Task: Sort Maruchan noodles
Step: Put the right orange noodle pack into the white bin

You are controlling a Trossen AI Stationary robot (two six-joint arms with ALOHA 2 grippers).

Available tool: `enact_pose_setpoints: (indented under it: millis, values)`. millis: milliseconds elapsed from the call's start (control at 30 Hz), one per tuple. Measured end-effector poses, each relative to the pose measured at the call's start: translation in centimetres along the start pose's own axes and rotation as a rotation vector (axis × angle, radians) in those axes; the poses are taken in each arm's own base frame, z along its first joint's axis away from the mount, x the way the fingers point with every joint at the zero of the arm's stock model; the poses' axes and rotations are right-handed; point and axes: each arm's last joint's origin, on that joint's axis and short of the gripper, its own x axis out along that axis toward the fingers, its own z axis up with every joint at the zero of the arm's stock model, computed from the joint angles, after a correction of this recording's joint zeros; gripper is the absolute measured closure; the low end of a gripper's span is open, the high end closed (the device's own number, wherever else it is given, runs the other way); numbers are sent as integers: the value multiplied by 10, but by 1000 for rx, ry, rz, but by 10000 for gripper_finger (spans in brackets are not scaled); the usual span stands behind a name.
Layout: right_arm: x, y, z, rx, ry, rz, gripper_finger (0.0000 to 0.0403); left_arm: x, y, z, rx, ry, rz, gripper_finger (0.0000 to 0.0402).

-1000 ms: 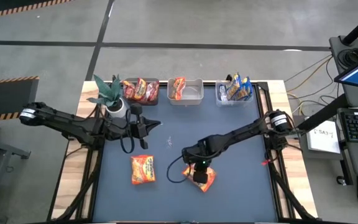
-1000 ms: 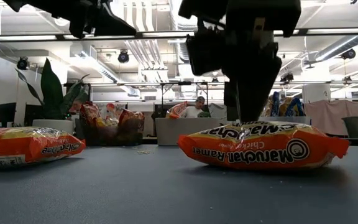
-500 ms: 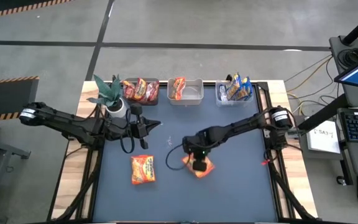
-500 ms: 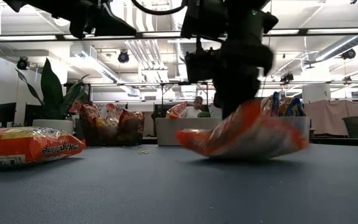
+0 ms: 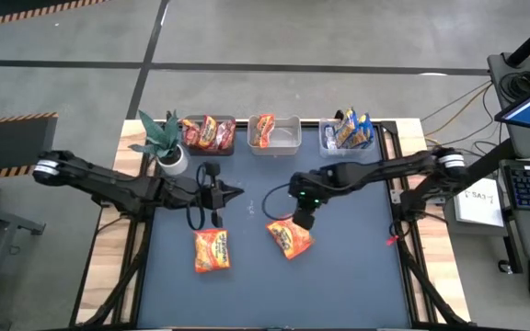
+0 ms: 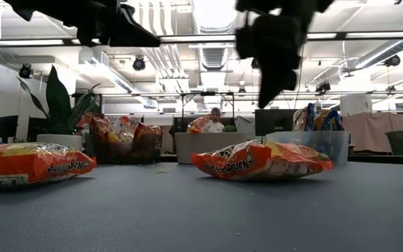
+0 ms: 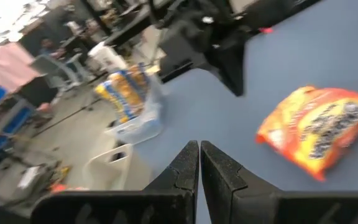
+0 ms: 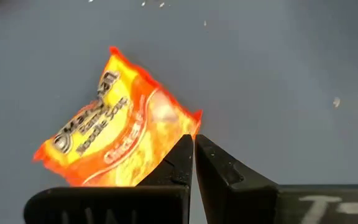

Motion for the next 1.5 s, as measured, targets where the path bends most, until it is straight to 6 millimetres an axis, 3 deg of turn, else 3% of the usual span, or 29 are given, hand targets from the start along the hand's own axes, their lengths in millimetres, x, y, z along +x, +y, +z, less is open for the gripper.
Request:
enact_pose_setpoints:
  millis: [333,467,633,833,1200,1500]
  values:
    - [8,-25,-67,343,21,122,394,37,-28,-7,-54,-72,-171,402]
    - [13,-28,-79,501,42,202,394,56,-38,-6,-60,-87,-228,402]
    - [15,-28,-84,576,83,222,381,85,-51,-3,-40,-5,-284,402]
    - [16,-27,-85,644,130,253,307,108,-69,-11,-18,-3,-428,402]
    - [35,-30,-92,684,7,376,126,133,-81,-43,-18,94,-433,402]
    - [50,-38,-110,706,-97,478,71,139,-88,-56,-17,133,-463,402]
